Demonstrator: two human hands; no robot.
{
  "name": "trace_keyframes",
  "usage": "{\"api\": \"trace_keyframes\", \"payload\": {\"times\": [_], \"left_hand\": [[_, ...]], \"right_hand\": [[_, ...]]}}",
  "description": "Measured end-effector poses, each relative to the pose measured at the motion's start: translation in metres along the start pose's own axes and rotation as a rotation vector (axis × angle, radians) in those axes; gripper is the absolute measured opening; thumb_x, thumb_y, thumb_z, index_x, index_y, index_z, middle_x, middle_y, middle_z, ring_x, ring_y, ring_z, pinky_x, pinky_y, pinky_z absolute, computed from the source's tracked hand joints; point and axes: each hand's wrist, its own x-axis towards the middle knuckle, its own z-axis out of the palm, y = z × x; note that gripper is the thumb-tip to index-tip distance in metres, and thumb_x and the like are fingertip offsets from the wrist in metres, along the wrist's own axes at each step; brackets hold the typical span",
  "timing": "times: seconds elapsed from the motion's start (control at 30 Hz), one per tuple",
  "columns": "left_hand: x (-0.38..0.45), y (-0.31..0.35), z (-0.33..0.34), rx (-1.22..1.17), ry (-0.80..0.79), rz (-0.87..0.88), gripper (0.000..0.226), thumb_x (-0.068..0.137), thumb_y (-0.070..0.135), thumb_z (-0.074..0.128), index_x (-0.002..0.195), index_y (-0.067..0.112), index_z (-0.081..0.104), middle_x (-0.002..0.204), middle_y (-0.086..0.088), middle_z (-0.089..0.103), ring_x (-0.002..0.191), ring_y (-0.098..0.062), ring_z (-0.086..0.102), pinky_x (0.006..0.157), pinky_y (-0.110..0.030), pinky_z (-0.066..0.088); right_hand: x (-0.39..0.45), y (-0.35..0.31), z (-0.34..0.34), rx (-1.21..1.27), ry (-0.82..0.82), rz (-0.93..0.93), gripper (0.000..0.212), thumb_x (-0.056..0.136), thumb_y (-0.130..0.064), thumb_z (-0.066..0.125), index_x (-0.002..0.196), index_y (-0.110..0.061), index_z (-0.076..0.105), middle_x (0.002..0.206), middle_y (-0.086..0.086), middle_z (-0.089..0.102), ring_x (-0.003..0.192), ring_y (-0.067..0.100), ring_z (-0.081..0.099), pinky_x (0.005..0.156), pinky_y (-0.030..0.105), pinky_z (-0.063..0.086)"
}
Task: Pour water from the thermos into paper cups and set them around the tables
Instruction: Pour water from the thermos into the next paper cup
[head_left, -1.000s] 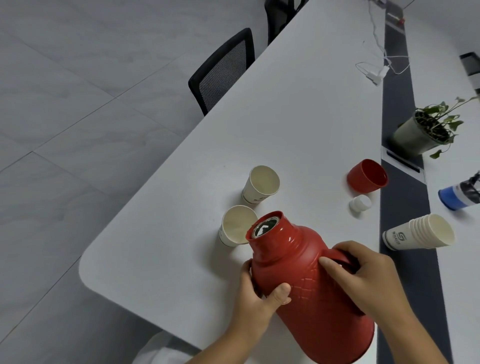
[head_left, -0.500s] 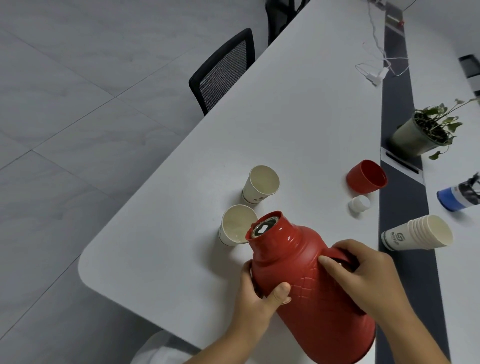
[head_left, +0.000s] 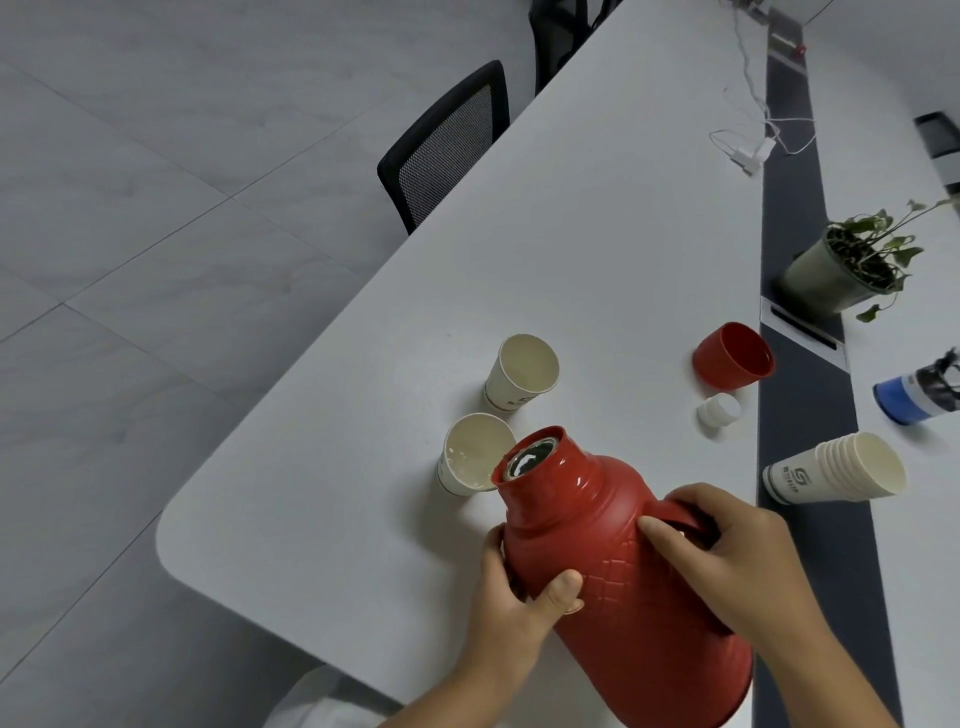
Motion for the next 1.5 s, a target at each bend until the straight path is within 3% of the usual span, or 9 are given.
{"api": "trace_keyframes", "payload": {"times": [0.37, 0.57, 0.73, 0.97, 1.03, 1.17, 1.27, 1.37, 1.5], "left_hand": [[0.000, 0.001, -0.002, 0.037, 0.025, -0.019, 0.089, 0.079, 0.025, 0.098, 0.148, 0.019, 0.043, 0.134, -0.015, 0.068, 0.113, -0.036, 0.076, 0.086, -0.056, 0.067], [-0.003, 0.006, -0.004, 0.041, 0.009, -0.005, 0.097, 0.076, 0.023, 0.099, 0.152, 0.023, 0.039, 0.143, -0.012, 0.062, 0.123, -0.034, 0.072, 0.085, -0.058, 0.067], [-0.007, 0.012, -0.008, 0.088, -0.032, 0.025, 0.109, 0.071, 0.022, 0.103, 0.156, 0.026, 0.035, 0.148, -0.006, 0.056, 0.128, -0.031, 0.069, 0.084, -0.057, 0.067], [-0.010, 0.015, -0.007, 0.413, 0.065, 0.111, 0.136, 0.051, 0.053, 0.109, 0.160, 0.044, 0.028, 0.154, 0.019, 0.056, 0.135, 0.003, 0.060, 0.110, -0.029, 0.055], [-0.007, 0.020, -0.002, 0.485, 0.081, 0.126, 0.144, 0.044, 0.060, 0.108, 0.161, 0.047, 0.025, 0.154, 0.025, 0.054, 0.136, 0.005, 0.057, 0.111, -0.031, 0.053], [0.006, 0.042, 0.014, 0.622, 0.068, 0.147, 0.152, 0.040, 0.070, 0.103, 0.164, 0.050, 0.019, 0.153, 0.031, 0.049, 0.139, -0.002, 0.052, 0.117, -0.038, 0.049], [0.028, 0.066, 0.030, 0.742, -0.005, 0.224, 0.148, 0.043, 0.065, 0.104, 0.163, 0.053, 0.019, 0.150, 0.035, 0.052, 0.138, 0.002, 0.053, 0.115, -0.030, 0.048], [0.060, 0.098, 0.055, 0.827, -0.122, 0.292, 0.122, 0.053, 0.048, 0.103, 0.151, 0.055, 0.030, 0.138, 0.034, 0.059, 0.126, 0.008, 0.059, 0.108, -0.023, 0.049], [0.108, 0.126, 0.086, 0.929, -0.183, 0.319, 0.114, 0.053, 0.046, 0.102, 0.145, 0.053, 0.035, 0.134, 0.028, 0.059, 0.123, 0.005, 0.060, 0.104, -0.025, 0.050]], "right_hand": [[-0.001, -0.001, 0.001, 0.003, -0.006, -0.007, 0.022, 0.084, -0.034, 0.092, 0.095, -0.041, 0.075, 0.081, -0.028, 0.073, 0.077, -0.002, 0.071, 0.071, 0.032, 0.061], [-0.006, -0.001, -0.001, 0.077, 0.000, -0.002, 0.026, 0.082, -0.027, 0.094, 0.094, -0.042, 0.076, 0.084, -0.025, 0.074, 0.080, 0.001, 0.073, 0.073, 0.033, 0.063], [-0.013, -0.001, -0.001, 0.150, 0.041, -0.028, 0.035, 0.079, -0.015, 0.096, 0.084, -0.043, 0.076, 0.077, -0.019, 0.075, 0.073, 0.005, 0.073, 0.068, 0.021, 0.058], [-0.019, 0.012, -0.001, 0.265, 0.104, -0.049, 0.045, 0.076, -0.001, 0.095, 0.087, -0.042, 0.079, 0.082, -0.016, 0.078, 0.076, 0.008, 0.074, 0.068, 0.024, 0.060], [-0.020, 0.021, 0.000, 0.316, 0.137, -0.044, 0.046, 0.076, 0.003, 0.093, 0.088, -0.039, 0.080, 0.083, -0.013, 0.078, 0.075, 0.010, 0.075, 0.066, 0.027, 0.062], [-0.017, 0.043, 0.008, 0.511, 0.231, 0.023, 0.044, 0.077, 0.016, 0.087, 0.084, -0.027, 0.080, 0.070, 0.004, 0.073, 0.056, 0.025, 0.069, 0.043, 0.039, 0.058], [-0.006, 0.059, 0.020, 0.671, 0.317, 0.085, 0.039, 0.078, 0.022, 0.082, 0.080, -0.017, 0.078, 0.068, 0.013, 0.068, 0.050, 0.036, 0.065, 0.041, 0.049, 0.058], [0.015, 0.076, 0.033, 0.810, 0.382, 0.166, 0.030, 0.082, 0.021, 0.079, 0.080, -0.008, 0.075, 0.071, 0.022, 0.064, 0.046, 0.045, 0.061, 0.043, 0.061, 0.056], [0.050, 0.090, 0.050, 0.905, 0.444, 0.232, 0.024, 0.087, 0.015, 0.079, 0.080, -0.006, 0.070, 0.072, 0.023, 0.064, 0.045, 0.042, 0.058, 0.046, 0.059, 0.058]]}}
